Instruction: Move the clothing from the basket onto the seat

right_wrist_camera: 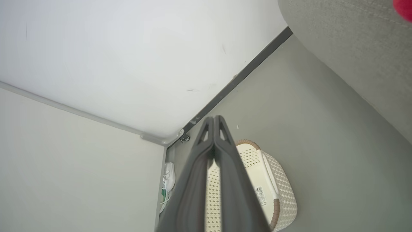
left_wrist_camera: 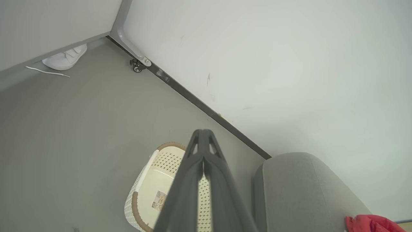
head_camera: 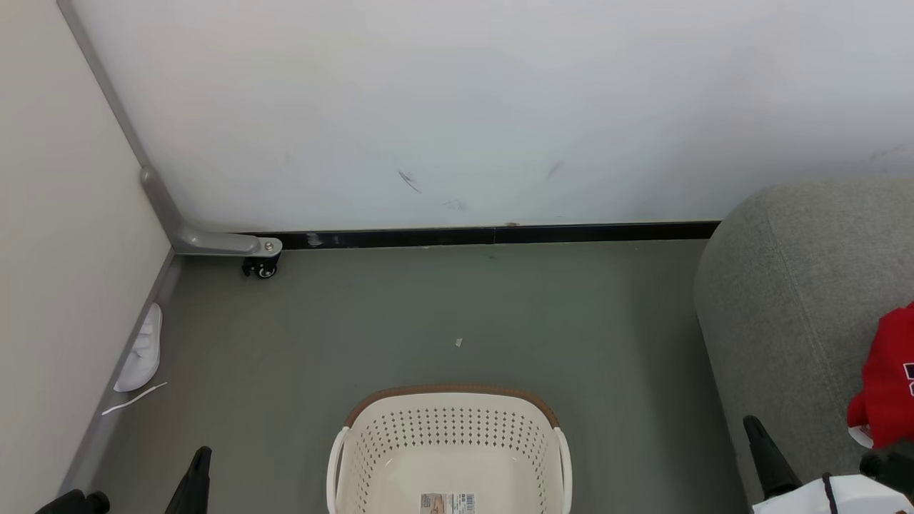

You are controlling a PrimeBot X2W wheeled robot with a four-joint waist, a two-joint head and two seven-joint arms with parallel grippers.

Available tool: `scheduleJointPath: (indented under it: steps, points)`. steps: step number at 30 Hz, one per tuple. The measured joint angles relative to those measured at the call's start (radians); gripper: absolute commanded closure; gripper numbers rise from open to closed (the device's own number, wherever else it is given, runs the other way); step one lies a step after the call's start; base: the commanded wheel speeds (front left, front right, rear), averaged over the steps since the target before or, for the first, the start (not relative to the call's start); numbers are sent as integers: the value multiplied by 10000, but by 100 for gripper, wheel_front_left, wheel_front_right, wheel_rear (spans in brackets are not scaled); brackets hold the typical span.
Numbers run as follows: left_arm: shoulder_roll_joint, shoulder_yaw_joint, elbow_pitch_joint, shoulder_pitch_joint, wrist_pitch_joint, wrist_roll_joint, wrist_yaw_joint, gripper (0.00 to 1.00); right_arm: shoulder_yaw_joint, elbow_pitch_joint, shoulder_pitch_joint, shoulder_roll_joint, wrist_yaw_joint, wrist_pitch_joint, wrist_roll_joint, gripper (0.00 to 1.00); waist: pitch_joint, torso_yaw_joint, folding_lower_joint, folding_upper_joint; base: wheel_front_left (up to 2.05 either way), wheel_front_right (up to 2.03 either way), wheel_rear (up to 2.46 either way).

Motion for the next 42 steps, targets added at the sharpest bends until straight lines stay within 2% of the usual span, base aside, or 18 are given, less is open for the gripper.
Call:
scheduleJointPath:
  steps: [12, 17, 42]
  points:
    - [-368, 508, 209, -220, 359, -1185, -290, 100, -138, -6, -325, 8, -2, 407, 1785, 100, 119, -98, -104, 0, 0, 0, 0]
    - [-594, 694, 297, -398, 531, -1674, -391, 100, -215, -19, -398, 10, -2, 523, 2545, 100, 177, -139, -130, 0, 0, 0, 0]
    - [-1325, 1760, 709, -926, 1302, -4174, -1078, 100, -431, -33, -835, 25, -2, 1360, 6293, 100, 321, -345, -149, 0, 0, 0, 0]
